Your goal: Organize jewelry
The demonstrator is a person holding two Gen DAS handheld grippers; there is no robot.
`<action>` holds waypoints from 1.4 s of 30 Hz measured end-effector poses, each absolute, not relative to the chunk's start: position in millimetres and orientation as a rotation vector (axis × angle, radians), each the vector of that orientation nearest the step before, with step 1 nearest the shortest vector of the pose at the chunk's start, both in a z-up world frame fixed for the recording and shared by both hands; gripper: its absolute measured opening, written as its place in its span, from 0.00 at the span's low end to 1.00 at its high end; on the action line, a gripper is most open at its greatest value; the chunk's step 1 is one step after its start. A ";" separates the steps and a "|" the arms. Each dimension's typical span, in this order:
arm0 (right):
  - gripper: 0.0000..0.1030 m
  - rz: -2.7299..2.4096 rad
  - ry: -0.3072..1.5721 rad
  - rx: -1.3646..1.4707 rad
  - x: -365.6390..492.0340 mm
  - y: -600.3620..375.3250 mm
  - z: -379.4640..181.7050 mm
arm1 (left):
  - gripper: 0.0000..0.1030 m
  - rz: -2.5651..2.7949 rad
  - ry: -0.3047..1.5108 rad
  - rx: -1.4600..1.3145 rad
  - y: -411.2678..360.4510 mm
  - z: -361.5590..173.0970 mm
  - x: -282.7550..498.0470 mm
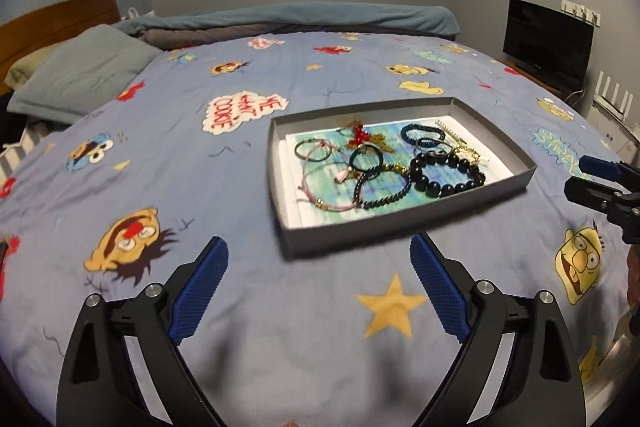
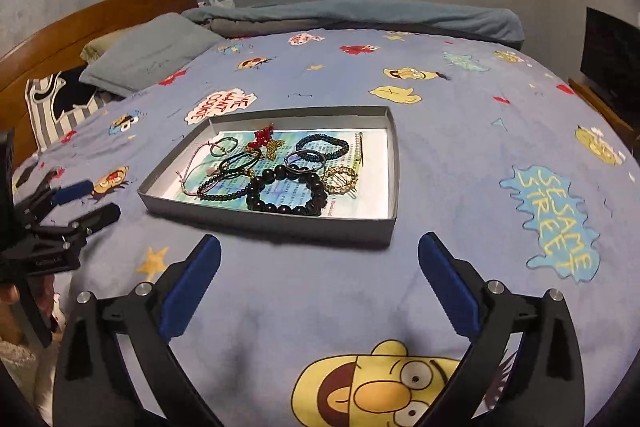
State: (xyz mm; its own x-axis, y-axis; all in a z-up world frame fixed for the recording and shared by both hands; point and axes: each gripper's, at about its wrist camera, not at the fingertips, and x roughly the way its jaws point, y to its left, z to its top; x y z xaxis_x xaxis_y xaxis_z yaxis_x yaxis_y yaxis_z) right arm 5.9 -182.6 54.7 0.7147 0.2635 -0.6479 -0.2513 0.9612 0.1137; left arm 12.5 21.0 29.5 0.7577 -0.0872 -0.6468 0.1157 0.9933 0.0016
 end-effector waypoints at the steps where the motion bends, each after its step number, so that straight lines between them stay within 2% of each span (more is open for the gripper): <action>1: 0.95 0.282 0.723 0.028 6.7 -182.6 52.8 | 0.90 -0.106 0.701 0.037 21.6 28.3 12.6; 12: 0.95 0.215 0.721 0.007 22.9 -169.7 42.0 | 0.92 -0.037 0.698 0.068 4.9 22.7 38.1; 42: 0.95 0.195 0.702 -0.002 23.4 -174.5 38.2 | 0.92 -0.062 0.704 0.085 -4.3 15.4 37.2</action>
State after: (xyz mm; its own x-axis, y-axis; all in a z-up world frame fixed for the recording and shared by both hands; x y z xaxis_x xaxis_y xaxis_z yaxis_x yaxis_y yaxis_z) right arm 23.4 -174.5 38.2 0.7463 0.1773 -0.6415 -0.1784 0.9819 0.0638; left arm 37.2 -4.3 15.4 0.7605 -0.0278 -0.6488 0.0852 0.9947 0.0572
